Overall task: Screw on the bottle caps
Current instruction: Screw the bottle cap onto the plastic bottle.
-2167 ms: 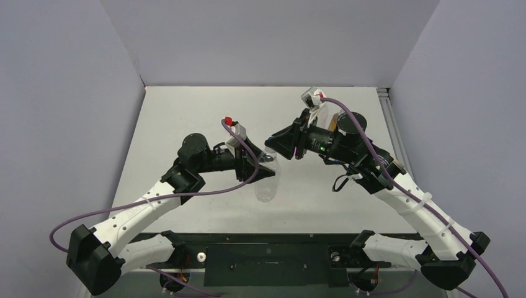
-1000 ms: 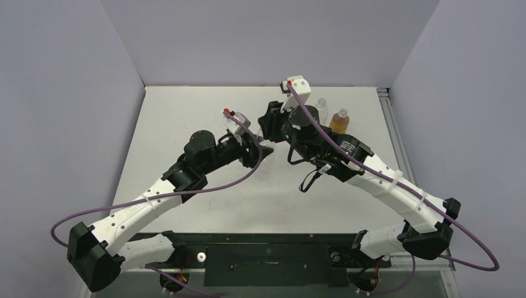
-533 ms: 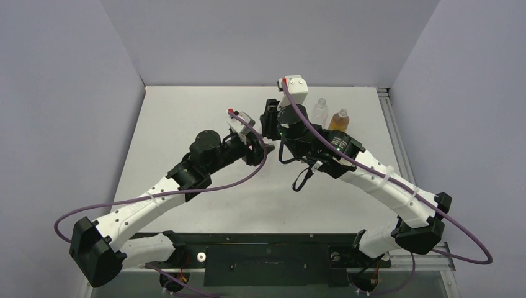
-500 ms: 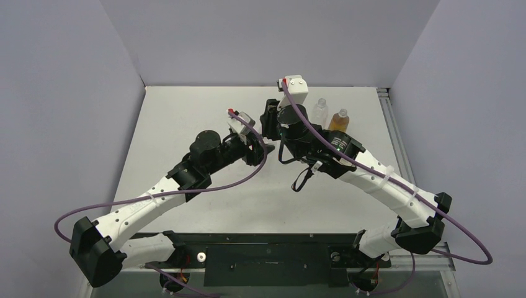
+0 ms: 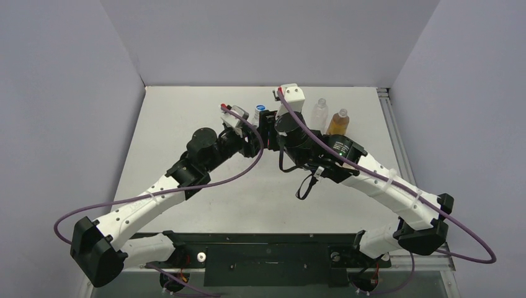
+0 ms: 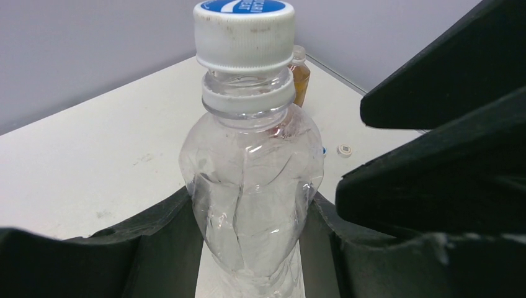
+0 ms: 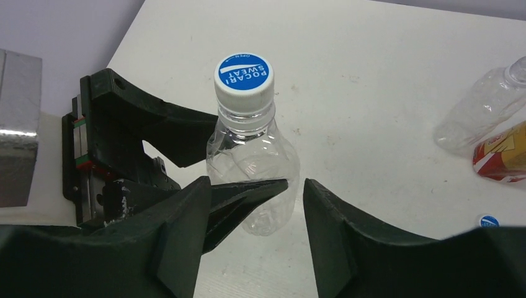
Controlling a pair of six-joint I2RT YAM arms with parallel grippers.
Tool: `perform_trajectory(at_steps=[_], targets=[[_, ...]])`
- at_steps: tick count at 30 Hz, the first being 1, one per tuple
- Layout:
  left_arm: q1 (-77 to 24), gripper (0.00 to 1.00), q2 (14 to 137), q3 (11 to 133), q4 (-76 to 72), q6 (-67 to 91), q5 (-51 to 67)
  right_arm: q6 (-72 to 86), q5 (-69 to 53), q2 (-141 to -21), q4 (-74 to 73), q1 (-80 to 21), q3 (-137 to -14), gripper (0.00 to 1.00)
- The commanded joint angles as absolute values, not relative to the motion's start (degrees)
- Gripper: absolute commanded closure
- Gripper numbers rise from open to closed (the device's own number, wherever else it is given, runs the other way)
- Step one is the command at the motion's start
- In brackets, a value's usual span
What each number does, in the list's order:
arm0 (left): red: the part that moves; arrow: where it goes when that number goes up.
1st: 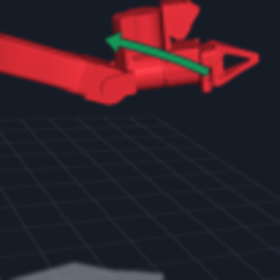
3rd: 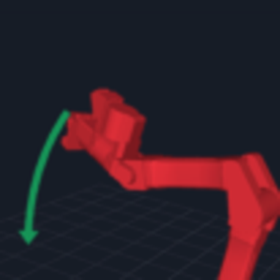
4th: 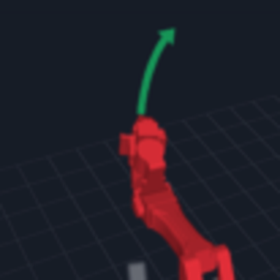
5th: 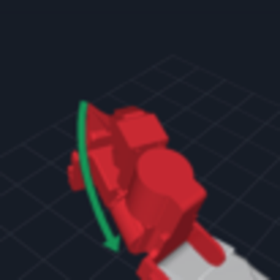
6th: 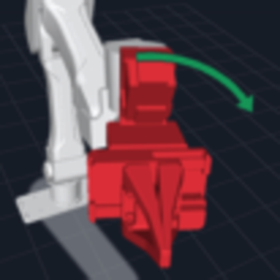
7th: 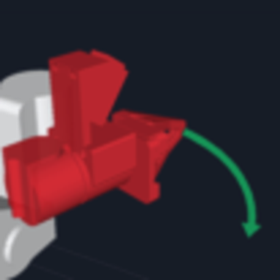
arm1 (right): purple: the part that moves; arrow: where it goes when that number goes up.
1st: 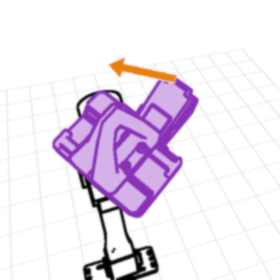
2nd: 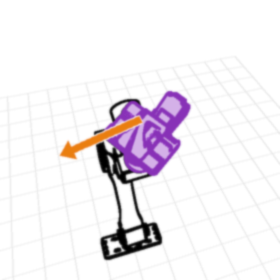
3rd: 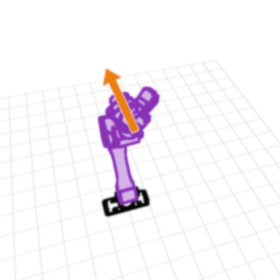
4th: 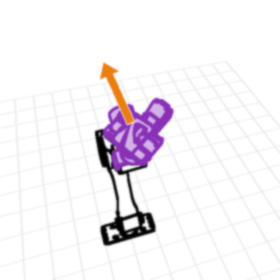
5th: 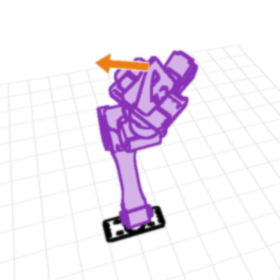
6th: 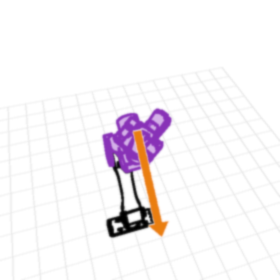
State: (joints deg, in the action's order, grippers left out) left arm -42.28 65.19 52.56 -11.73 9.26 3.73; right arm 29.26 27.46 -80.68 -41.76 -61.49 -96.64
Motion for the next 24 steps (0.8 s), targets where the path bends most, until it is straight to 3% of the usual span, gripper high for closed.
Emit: perform_trajectory(at_steps=[1, 8, 16, 24], targets=[[-42.51, 1.00, 64.24, 54.48, -16.55, 8.98, 3.92, 29.72, 26.18, -78.29, -42.50, -62.05, -97.43, 0.45], [-42.40, 1.00, 62.74, 53.44, -15.46, 8.01, 6.94, 27.44, 23.44, -73.19, -39.97, -60.14, -93.53, 0.29], [-42.15, 1.00, 61.18, 52.84, -13.41, 7.79, 17.46, 21.88, 0.06, -64.73, -30.83, -52.85, -86.55, 0.18], [-42.18, 1.00, 59.96, 51.70, -13.70, 9.26, 28.68, 22.56, -18.88, -64.54, -23.54, -42.97, -85.28, 0.15]])
